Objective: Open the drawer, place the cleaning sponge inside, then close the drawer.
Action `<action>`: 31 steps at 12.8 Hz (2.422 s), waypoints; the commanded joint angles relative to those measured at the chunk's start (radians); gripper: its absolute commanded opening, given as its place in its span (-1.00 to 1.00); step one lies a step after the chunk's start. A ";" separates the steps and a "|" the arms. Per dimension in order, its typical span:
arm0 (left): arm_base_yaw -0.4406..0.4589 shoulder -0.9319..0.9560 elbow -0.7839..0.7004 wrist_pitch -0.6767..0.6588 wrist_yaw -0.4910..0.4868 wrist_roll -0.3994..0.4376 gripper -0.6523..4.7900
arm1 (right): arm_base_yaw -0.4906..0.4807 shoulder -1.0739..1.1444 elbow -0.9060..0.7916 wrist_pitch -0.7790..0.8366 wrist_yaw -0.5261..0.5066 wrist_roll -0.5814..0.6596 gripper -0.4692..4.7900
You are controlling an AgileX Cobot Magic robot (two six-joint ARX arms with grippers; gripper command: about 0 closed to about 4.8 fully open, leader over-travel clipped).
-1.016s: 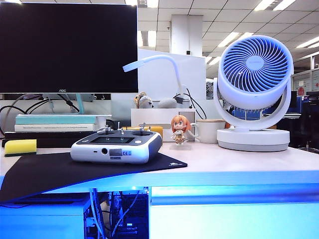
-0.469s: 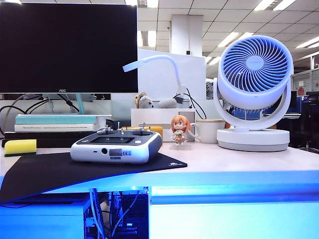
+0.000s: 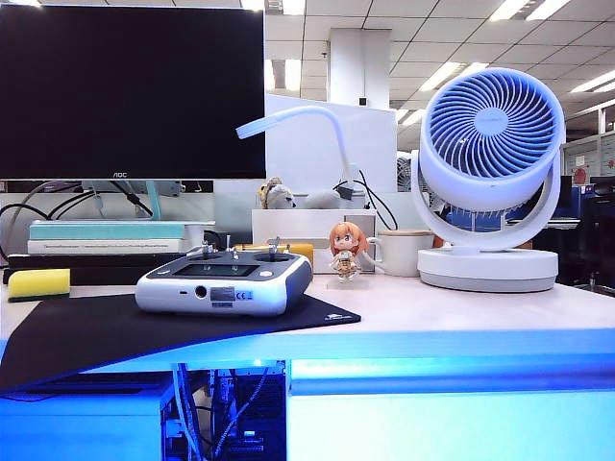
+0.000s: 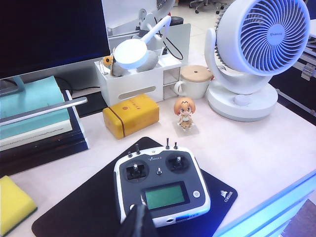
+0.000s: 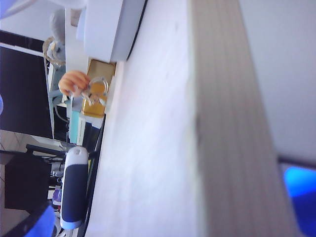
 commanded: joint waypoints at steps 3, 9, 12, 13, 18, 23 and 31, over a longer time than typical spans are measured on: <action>0.001 -0.002 0.005 0.012 0.004 0.003 -0.78 | -0.005 -0.073 -0.039 0.059 -0.059 -0.010 1.00; 0.001 -0.002 0.005 0.013 0.004 0.004 -0.78 | -0.046 -0.133 -0.158 0.059 -0.062 -0.003 1.00; 0.001 -0.002 0.005 0.013 0.004 0.004 -0.78 | -0.048 -0.192 -0.204 0.055 -0.052 0.030 1.00; 0.001 -0.002 0.005 0.013 0.004 0.004 -0.78 | -0.049 -0.194 -0.204 0.054 -0.050 0.040 1.00; 0.001 -0.002 0.005 0.013 0.004 0.004 -0.78 | -0.167 -0.216 -0.216 0.042 -0.084 0.068 1.00; 0.001 -0.002 0.005 0.013 0.004 0.007 -0.78 | -0.214 -0.238 -0.229 0.039 -0.078 0.069 1.00; 0.001 0.000 0.005 0.066 0.001 0.007 -0.78 | -0.440 -0.271 -0.225 0.042 -0.023 0.102 1.00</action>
